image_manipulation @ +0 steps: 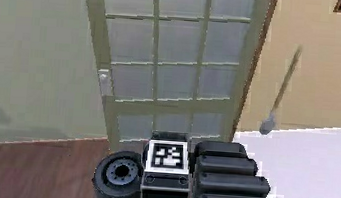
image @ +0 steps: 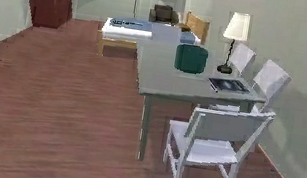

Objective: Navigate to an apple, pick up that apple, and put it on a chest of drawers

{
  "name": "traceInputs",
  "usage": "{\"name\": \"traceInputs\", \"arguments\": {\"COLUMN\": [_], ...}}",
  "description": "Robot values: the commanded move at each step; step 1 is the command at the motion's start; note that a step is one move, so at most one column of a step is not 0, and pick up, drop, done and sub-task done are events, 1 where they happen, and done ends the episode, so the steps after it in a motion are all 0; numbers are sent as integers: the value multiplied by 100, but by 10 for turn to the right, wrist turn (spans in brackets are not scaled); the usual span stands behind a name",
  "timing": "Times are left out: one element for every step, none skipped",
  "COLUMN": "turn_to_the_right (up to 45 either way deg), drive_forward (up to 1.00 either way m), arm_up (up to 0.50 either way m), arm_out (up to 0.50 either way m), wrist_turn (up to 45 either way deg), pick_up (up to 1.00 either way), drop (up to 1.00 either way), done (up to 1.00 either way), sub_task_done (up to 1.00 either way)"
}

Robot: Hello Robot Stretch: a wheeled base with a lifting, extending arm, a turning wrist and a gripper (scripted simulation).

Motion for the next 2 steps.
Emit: {"name": "traceInputs", "arguments": {"turn_to_the_right": [0,-450], "drive_forward": [35,0], "arm_up": [0,0], "arm_out": [0,0], "wrist_turn": [0,0], "pick_up": [0,0], "drop": [0,0], "done": [0,0], "sub_task_done": [0,0]}}
